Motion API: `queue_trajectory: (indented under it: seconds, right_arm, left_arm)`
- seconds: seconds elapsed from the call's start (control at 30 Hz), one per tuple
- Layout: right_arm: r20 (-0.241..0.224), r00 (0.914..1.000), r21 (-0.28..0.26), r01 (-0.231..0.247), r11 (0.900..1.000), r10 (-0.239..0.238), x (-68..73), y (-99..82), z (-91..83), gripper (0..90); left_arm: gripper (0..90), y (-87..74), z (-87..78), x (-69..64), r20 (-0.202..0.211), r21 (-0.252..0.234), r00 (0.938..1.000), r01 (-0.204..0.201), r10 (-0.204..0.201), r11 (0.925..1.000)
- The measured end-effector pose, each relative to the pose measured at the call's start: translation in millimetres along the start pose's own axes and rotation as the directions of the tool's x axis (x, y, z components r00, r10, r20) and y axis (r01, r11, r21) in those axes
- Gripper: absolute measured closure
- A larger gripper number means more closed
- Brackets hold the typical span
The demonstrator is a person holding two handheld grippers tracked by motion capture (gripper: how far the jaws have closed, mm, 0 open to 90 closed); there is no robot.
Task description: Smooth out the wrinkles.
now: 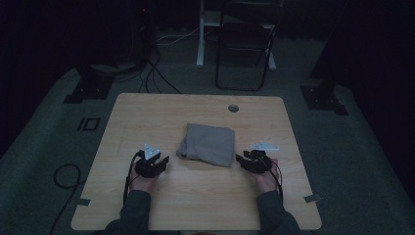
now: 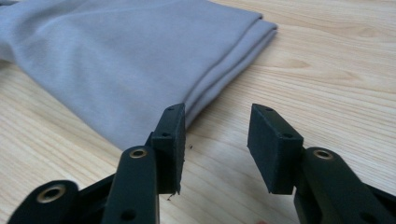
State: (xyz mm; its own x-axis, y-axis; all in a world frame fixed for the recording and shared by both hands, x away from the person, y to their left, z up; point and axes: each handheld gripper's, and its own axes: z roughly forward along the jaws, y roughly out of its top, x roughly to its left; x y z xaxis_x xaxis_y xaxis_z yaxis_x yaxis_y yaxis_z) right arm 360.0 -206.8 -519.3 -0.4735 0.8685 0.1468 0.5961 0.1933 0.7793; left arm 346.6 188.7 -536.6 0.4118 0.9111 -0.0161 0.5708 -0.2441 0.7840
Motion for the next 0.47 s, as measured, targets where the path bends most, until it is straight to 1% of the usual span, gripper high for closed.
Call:
queue_trajectory:
  seconds: [0.1,0.17,0.27,0.33,0.4,0.43,0.47]
  right_arm:
    - [0.015,0.9998,0.004,-0.015,0.9999,0.015,-4.2,-1.7,-1.3,53.6]
    - [0.019,0.9996,-0.002,-0.022,0.9998,0.022,-6.3,-3.5,-2.3,53.5]
    - [0.027,0.9990,0.003,-0.036,0.9994,0.036,-10.0,-6.1,-3.3,53.5]
    - [0.032,0.9985,0.002,-0.044,0.9990,0.044,-12.3,-6.6,-3.7,53.5]
    - [0.033,0.9983,0.000,-0.047,0.9989,0.047,-13.4,-6.6,-4.1,53.4]
    - [0.033,0.9983,-0.001,-0.047,0.9989,0.047,-13.9,-6.6,-4.3,53.3]
    - [0.035,0.9983,-0.002,-0.047,0.9989,0.047,-14.7,-6.7,-3.9,52.7]
  left_arm:
    - [57.8,-3.1,1.9,4.9,-0.016,0.016,0.9998,0.010,-0.010,0.9998]
    - [57.3,-4.1,2.2,8.3,-0.024,0.017,0.9992,0.032,-0.031,0.9993]
    - [56.4,-4.7,3.4,8.8,-0.038,0.022,0.9987,0.035,-0.034,0.9991]
    - [55.8,-5.1,2.3,8.8,-0.047,0.008,0.9984,0.031,-0.030,0.9995]
    - [54.8,-5.3,1.9,9.2,-0.050,0.002,0.9981,0.036,-0.036,0.9994]
    - [54.8,-6.1,0.4,10.5,-0.048,-0.011,0.9978,0.045,-0.045,0.9989]
    - [54.8,-6.0,0.5,10.8,-0.050,-0.010,0.9975,0.049,-0.050,0.9987]
